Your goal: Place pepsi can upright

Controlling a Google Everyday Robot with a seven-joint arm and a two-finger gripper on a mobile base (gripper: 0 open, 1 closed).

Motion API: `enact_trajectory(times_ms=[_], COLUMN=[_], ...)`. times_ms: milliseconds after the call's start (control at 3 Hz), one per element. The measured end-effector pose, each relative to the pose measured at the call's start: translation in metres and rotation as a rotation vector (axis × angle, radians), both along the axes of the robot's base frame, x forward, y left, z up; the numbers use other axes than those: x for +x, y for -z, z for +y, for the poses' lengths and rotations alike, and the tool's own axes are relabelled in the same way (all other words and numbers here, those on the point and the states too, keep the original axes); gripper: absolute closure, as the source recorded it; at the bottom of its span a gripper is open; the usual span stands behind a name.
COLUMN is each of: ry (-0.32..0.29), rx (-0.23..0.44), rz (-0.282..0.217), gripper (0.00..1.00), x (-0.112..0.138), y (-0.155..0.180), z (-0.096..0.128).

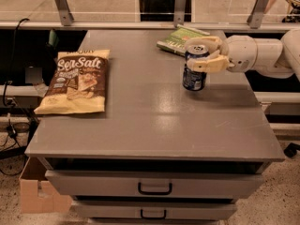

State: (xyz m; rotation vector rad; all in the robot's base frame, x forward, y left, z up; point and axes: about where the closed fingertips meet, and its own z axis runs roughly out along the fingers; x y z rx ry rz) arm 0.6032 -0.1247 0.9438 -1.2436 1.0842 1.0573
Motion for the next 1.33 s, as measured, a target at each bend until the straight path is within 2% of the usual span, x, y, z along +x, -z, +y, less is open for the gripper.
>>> enact_trajectory(times_ms=[333, 667, 1000, 1333], ry=[0.003, 0.011, 0.024, 0.108], rx=[-0.002, -0.004, -0.004, -0.014], rz=[0.011, 0.019, 0.020, 0.005], gripper=[0.15, 0.00, 0.00, 0.00], x=[0.001, 0.001, 0.001, -0.003], y=[0.004, 0.007, 0.007, -0.004], z=[-0.002, -0.005, -0.009, -0.035])
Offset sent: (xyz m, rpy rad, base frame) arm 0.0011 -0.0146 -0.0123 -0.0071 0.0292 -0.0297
